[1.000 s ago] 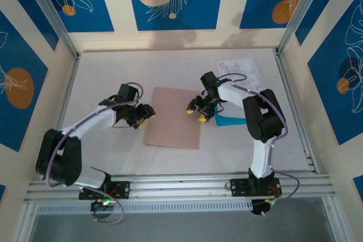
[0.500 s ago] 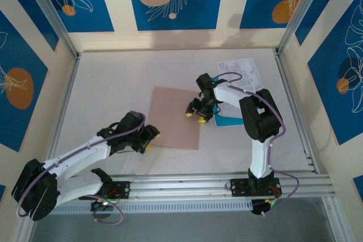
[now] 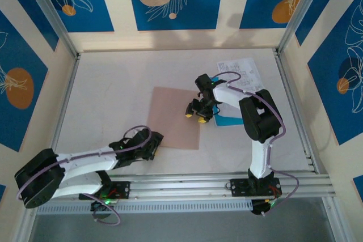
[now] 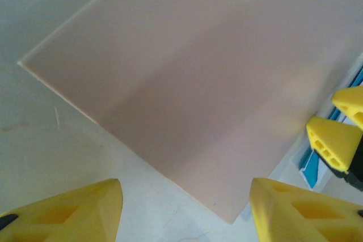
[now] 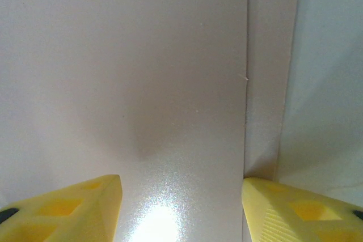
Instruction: Put the files into the folder
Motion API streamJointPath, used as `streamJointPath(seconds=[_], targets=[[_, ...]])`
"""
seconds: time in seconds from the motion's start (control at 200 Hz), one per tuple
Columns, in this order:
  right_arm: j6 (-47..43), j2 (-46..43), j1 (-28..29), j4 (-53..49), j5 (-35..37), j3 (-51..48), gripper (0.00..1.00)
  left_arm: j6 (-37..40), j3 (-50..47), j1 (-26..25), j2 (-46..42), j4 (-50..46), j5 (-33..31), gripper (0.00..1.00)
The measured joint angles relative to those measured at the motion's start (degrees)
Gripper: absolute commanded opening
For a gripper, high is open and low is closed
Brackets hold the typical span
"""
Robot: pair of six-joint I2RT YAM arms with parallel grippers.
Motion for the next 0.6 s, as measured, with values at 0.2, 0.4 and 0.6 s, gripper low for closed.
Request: streamJointPath(seconds=[0.2,0.4,0.6], targets=[[-0.8,-0.3,0.0,0.0,-0.2,-0.5,0.6,-4.5,-2.0,-2.8,5.0,9.3,-7.0,0.49],[-1.3,-1.0,-0.2,0.2,-0.7,-1.6,0.61,-6.0,-2.3,-4.4,8.3,15.0,-10.8,0.42],[-1.3,-1.2,-0.4,0.3,-0.9,-1.9,0.61,-7.4,-2.3,-5.8,7.6,15.3,-12.2,0.41]])
